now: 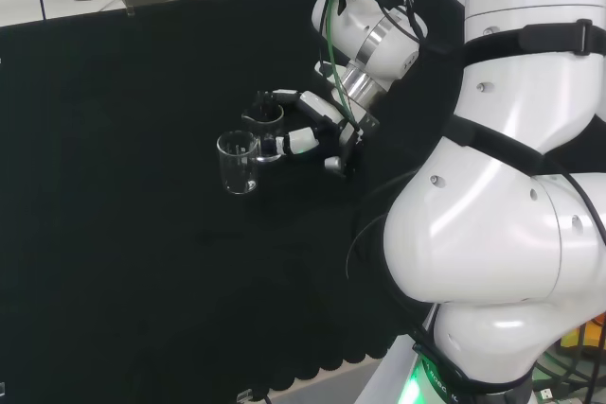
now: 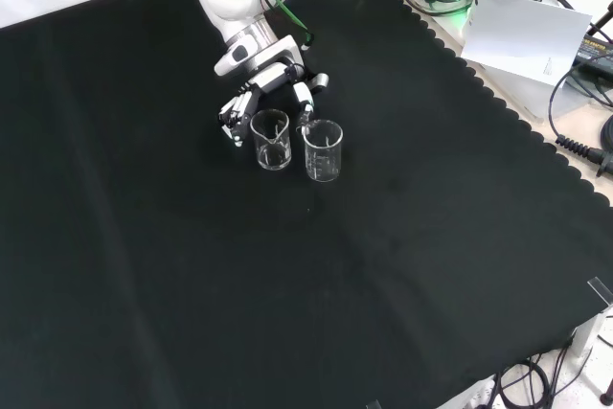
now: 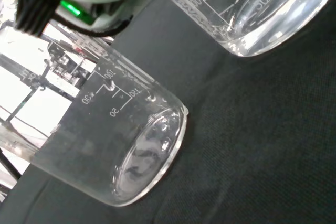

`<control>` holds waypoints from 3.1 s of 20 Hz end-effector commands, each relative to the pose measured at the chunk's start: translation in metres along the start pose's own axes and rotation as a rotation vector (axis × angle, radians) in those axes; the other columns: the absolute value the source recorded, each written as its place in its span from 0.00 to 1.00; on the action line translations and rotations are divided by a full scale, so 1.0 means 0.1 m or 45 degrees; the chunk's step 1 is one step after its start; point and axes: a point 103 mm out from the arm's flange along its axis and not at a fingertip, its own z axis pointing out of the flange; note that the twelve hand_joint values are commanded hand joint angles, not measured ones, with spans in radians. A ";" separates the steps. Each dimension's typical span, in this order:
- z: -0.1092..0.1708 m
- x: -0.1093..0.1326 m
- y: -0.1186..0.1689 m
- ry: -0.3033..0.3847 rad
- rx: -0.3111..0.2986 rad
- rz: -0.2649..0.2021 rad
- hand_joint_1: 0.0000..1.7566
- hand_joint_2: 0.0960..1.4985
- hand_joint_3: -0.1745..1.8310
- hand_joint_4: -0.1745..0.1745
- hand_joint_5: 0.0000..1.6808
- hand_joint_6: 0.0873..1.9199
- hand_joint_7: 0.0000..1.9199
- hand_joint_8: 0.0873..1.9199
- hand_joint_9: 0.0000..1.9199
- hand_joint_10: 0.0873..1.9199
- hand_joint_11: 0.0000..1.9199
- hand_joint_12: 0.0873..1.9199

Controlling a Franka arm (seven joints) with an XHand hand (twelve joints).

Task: Pick up the beaker on the right.

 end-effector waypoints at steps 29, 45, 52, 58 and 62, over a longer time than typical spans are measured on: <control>0.11 0.03 0.09 0.006 -0.117 0.077 0.48 0.34 0.31 0.25 0.24 0.28 0.21 0.40 0.27 0.32 0.06 0.71; -0.03 0.10 0.13 -0.093 -0.209 0.174 0.64 0.46 0.32 0.91 0.77 0.25 0.73 0.18 0.66 0.15 0.43 0.57; -0.56 0.34 0.19 -0.183 -0.252 0.100 0.65 0.44 0.33 1.00 0.82 0.17 0.84 0.04 0.77 0.03 0.56 0.48; -0.78 0.42 0.08 -0.243 -0.203 0.061 0.65 0.43 0.34 1.00 0.83 0.16 0.85 0.02 0.79 0.01 0.57 0.46; -0.87 0.46 -0.05 -0.294 -0.125 0.045 0.65 0.43 0.34 1.00 0.83 0.16 0.85 0.02 0.79 0.01 0.58 0.46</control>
